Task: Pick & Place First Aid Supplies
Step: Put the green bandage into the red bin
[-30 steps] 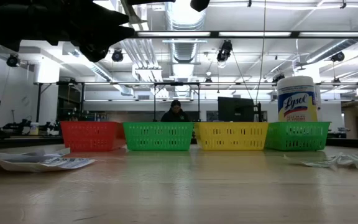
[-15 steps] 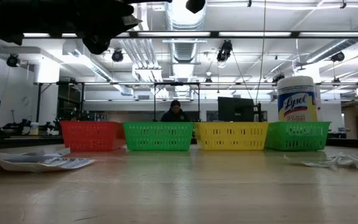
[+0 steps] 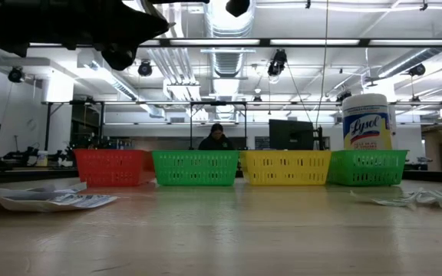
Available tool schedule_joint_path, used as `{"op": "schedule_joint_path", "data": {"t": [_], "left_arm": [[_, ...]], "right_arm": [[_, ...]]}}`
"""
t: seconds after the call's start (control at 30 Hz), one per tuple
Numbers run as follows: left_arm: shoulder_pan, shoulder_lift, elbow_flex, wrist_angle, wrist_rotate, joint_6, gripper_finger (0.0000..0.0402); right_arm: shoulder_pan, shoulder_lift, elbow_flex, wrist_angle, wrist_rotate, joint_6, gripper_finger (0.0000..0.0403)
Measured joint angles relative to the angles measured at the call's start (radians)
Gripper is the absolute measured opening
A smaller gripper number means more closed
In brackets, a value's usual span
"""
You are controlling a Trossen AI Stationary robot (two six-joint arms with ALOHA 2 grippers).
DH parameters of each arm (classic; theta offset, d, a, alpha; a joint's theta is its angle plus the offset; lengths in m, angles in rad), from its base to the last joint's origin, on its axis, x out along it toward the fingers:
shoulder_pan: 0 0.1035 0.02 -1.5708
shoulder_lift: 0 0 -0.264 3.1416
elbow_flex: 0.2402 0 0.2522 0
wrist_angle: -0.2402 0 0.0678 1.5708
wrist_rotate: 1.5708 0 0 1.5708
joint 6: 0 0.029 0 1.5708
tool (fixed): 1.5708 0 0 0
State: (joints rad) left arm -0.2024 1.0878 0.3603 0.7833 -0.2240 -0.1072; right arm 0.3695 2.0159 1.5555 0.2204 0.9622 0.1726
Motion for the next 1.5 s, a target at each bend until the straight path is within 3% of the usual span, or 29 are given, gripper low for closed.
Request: {"op": "schedule_joint_path", "data": {"t": [0.4,0.7,0.8,0.9,1.07,1.23,1.37,1.5], "left_arm": [[0.0,0.0,0.0,-0.046,0.004,-0.072,0.0],[0.0,0.001,-0.003,-0.097,-0.024,-0.124,0.0],[0.0,-0.002,-0.003,-0.143,-0.088,-0.136,0.0],[0.0,-0.006,-0.003,-0.232,-0.217,-0.15,0.0],[0.021,-0.01,-0.004,-0.351,-0.382,-0.181,0.0],[0.091,-0.01,0.025,-0.476,-0.388,-0.194,0.0],[0.167,-0.009,0.116,-0.752,-0.387,-0.233,0.0],[0.239,-0.005,0.217,-1.017,-0.372,-0.262,0.0]], "right_arm": [[0.0,0.0,-0.001,-0.01,-0.003,-0.244,0.0012],[0.002,-0.011,0.003,-0.159,-0.006,-0.212,0.0091],[0.015,-0.012,0.01,-0.241,-0.002,-0.237,0.0116],[0.038,-0.018,0.011,-0.352,0.003,-0.242,0.0132],[0.068,-0.055,0.014,-0.639,0.007,-0.091,0.0141],[0.088,-0.09,0.014,-1.008,-0.024,0.189,0.0141],[0.108,-0.105,0.012,-1.225,-0.05,0.367,0.014],[0.133,-0.106,0.003,-1.331,-0.055,0.455,0.0136]]}}
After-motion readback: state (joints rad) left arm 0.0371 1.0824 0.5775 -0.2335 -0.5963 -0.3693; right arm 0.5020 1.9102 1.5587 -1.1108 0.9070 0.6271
